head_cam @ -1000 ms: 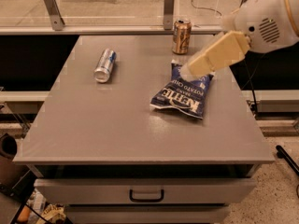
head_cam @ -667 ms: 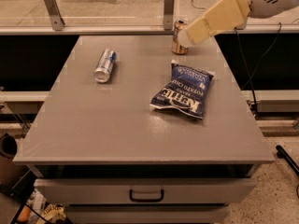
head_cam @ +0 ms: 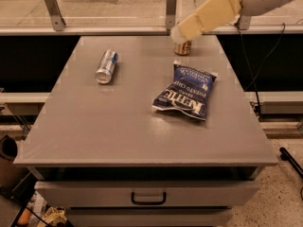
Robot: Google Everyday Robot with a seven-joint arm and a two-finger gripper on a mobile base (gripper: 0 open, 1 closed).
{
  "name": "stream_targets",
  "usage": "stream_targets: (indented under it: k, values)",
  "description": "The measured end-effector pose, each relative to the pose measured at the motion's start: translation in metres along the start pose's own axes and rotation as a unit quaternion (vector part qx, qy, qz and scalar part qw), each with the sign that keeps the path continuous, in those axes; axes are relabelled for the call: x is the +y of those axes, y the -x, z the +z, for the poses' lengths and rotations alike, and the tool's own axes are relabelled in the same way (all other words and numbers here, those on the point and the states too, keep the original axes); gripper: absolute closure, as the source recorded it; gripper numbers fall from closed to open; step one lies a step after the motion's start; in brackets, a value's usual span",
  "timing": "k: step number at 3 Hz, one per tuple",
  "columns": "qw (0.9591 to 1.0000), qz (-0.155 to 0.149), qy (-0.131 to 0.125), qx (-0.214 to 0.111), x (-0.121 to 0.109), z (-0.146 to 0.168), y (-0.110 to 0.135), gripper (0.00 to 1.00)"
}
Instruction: Place redbull can upright
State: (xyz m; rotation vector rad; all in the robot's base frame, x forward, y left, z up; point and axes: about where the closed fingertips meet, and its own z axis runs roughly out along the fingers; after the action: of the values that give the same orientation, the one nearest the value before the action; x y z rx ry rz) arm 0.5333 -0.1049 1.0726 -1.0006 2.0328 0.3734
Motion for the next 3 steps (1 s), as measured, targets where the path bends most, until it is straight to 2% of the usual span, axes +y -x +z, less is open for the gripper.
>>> stream_targets:
  k: [1, 2, 3]
  values:
    - [0.9991, 0.016, -0.022, 0.032, 0.011, 0.036, 0.022, 0.0]
    - [0.9957, 0.023, -0.056, 0.07, 0.025, 0.067, 0.03, 0.0]
    - [0.9874, 0.032, -0.088, 0.128, 0.038, 0.096, 0.033, 0.0]
